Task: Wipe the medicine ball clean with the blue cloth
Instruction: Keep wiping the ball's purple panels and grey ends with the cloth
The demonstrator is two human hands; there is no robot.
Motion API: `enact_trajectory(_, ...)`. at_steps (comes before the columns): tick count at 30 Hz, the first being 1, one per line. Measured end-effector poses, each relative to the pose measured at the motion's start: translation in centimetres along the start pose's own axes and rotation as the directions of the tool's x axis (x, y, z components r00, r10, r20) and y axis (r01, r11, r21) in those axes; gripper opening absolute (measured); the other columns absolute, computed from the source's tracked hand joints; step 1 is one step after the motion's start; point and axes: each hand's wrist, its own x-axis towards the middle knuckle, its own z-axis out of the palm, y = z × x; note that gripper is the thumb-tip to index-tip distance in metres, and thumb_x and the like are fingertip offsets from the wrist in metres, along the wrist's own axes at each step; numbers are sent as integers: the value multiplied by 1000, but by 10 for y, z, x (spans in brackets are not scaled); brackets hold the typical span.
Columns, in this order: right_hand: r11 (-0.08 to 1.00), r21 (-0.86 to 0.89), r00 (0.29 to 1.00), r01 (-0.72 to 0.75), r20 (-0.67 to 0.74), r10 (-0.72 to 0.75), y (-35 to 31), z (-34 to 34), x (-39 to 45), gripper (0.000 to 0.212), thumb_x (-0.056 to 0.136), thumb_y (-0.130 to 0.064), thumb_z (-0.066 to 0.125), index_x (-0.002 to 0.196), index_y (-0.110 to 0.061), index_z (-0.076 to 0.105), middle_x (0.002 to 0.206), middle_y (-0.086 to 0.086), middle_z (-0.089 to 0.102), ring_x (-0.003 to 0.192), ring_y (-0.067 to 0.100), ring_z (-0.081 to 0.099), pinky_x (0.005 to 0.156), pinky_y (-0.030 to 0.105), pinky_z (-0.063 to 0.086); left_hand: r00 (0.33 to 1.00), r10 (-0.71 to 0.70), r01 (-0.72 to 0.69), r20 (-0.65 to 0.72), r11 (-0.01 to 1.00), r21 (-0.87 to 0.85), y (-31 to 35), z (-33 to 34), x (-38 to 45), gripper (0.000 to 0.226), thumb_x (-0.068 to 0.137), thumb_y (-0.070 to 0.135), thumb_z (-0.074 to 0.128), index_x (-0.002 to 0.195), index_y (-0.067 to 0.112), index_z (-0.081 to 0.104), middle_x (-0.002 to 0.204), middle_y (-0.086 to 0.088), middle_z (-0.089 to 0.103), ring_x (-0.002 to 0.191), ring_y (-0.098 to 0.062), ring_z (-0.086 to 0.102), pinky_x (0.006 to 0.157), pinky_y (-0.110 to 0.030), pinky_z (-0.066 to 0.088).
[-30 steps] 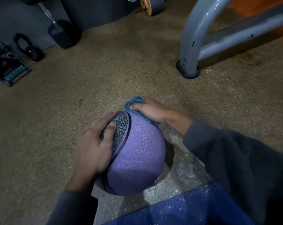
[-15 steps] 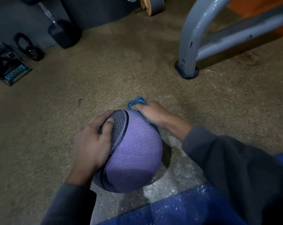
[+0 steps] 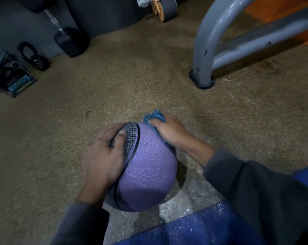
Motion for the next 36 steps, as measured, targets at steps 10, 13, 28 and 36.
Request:
enact_trajectory(10, 897, -318, 939, 307, -51, -340, -39, 14, -35, 33, 83, -49, 44, 111, -37, 57, 114, -10, 62, 104, 21, 56, 86, 39, 45, 998, 0, 2, 60, 999, -43, -16, -6, 1, 61, 81, 70, 33, 130, 44, 58, 137, 20, 57, 128, -7, 50, 108, -36, 38)
enact_trajectory(13, 998, -36, 998, 52, 38, -51, -27, 3, 6, 18, 91, -35, 54, 74, -27, 56, 81, -8, 60, 87, 22, 59, 71, 32, 41, 1000, -15, 17, 26, 998, -60, -16, -6, 2, 56, 84, 67, 36, 129, 43, 59, 136, 19, 58, 128, -8, 50, 106, -32, 36)
enact_trajectory(28, 982, -105, 986, 160, 72, -153, -28, 2, 4, 12, 89, -38, 55, 88, -27, 61, 95, -4, 66, 94, 24, 61, 83, 37, 45, 1000, -21, 20, -10, 998, -66, -10, -1, -1, 51, 86, 59, 40, 127, 39, 63, 135, 20, 59, 129, -6, 49, 112, -33, 34)
enact_trajectory(36, 736, -449, 807, 506, -55, -588, -24, 16, -74, 57, 79, -48, 45, 132, -30, 52, 134, -7, 54, 112, 21, 52, 92, 37, 44, 990, -140, 140, 12, 979, -150, -12, -2, 11, 50, 82, 62, 43, 122, 41, 67, 130, 17, 64, 124, -10, 56, 104, -29, 39)
